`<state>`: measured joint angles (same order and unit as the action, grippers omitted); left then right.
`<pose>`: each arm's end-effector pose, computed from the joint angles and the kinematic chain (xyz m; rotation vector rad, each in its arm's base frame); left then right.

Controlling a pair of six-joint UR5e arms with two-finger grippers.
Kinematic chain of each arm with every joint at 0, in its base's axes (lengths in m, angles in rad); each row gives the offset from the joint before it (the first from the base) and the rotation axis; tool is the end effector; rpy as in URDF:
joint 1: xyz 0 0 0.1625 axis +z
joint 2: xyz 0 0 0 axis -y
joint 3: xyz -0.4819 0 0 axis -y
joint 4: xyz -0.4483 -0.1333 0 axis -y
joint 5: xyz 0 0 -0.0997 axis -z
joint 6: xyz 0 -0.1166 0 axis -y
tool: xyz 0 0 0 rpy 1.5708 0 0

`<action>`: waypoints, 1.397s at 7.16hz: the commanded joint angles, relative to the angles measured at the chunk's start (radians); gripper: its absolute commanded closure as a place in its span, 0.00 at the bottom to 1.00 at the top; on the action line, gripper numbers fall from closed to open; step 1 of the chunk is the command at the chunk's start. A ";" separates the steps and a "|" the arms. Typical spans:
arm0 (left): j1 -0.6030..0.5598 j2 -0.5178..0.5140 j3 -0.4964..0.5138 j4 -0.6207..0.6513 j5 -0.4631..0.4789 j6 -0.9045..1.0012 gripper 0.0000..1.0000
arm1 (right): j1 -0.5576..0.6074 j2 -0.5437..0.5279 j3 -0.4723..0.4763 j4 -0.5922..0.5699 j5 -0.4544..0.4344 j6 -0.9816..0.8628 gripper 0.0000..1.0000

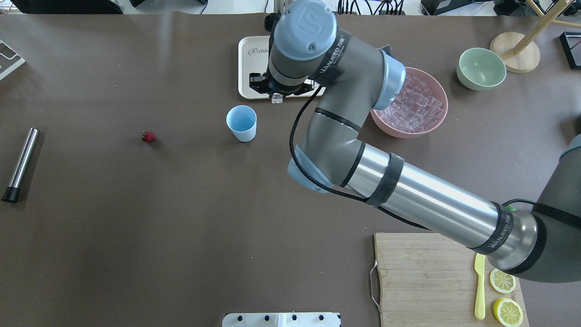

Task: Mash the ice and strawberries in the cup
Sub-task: 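Carry the ice cube with the right gripper over the blue cup and release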

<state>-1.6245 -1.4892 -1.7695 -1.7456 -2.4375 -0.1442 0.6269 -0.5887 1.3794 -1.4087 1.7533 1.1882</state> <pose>-0.0724 -0.5200 0.6340 0.2340 0.8714 -0.0578 -0.6366 -0.5996 0.0966 0.3121 -0.9135 0.1381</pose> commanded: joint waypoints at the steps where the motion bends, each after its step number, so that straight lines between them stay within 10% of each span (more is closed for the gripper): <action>1: 0.000 0.000 -0.004 0.000 0.000 0.000 0.02 | -0.088 0.070 -0.126 0.095 -0.169 0.114 0.74; 4: 0.000 0.000 -0.004 0.000 0.000 0.000 0.02 | -0.101 0.081 -0.152 0.114 -0.198 0.120 0.71; 7: 0.000 0.000 -0.004 0.000 0.000 0.000 0.02 | -0.107 0.081 -0.169 0.145 -0.209 0.129 0.04; 10: 0.000 0.000 0.002 0.000 0.000 0.002 0.02 | -0.026 -0.055 0.003 0.123 -0.055 0.024 0.02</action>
<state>-1.6245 -1.4895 -1.7694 -1.7452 -2.4375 -0.1439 0.5497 -0.5537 1.2799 -1.2764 1.6018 1.2833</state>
